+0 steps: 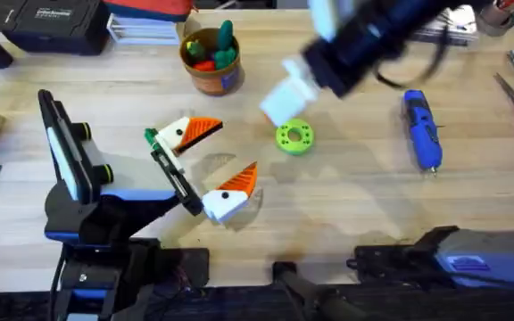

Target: Pick up the gripper from the table and insert it into the empty holder that is missing its gripper. Then pick up a screw, insert it into the mounting hole, and use the screwdriver to tighten it. Finally, clean up the table by picking up the vegetable and placing it into the bucket.

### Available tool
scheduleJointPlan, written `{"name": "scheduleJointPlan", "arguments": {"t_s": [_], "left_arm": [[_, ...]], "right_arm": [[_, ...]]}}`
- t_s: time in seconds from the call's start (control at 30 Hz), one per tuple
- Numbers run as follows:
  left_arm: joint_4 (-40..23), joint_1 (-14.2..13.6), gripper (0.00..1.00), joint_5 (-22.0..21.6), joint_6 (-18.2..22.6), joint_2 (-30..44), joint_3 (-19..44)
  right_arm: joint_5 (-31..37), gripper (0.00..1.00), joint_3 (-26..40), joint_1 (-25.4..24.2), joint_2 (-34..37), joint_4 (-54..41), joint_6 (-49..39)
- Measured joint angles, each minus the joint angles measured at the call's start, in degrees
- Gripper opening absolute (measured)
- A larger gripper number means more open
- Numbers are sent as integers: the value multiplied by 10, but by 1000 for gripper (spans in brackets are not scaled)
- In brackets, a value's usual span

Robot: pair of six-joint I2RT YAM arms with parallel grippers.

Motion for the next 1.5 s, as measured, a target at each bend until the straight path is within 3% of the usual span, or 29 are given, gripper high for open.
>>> {"name": "scheduleJointPlan", "arguments": {"t_s": [0.2,0.23,0.27,0.3,0.5,0.67,0.7,0.9,1.03,1.27,1.3,1.5], "left_arm": [[0,0,985,0,0,0,0],[0,0,985,0,0,0,0],[0,0,985,0,0,0,0],[0,0,985,0,0,0,0],[0,0,985,0,0,0,0],[0,0,986,0,0,0,0],[0,0,919,0,-2,0,0],[0,0,38,0,3,0,0],[0,0,11,0,2,0,0],[0,0,9,0,2,0,0],[0,0,9,0,2,0,0],[0,0,9,0,2,0,0]], "right_arm": [[-114,994,-188,-131,-172,12,-28],[-142,994,-205,-158,-202,4,-43],[-216,994,-242,-220,-265,-19,-108],[-237,994,-253,-235,-280,-25,-135],[-298,993,-287,-257,-316,-30,-303],[-312,994,-288,-258,-315,-29,-384],[-313,993,-288,-258,-314,-30,-392],[-317,993,-288,-258,-293,-29,-416],[-317,993,-288,-258,-283,-28,-420],[-267,994,-288,-264,-263,-1,-401],[-213,993,-288,-285,-246,55,-354],[7,994,-288,-356,-196,159,-237]]}}
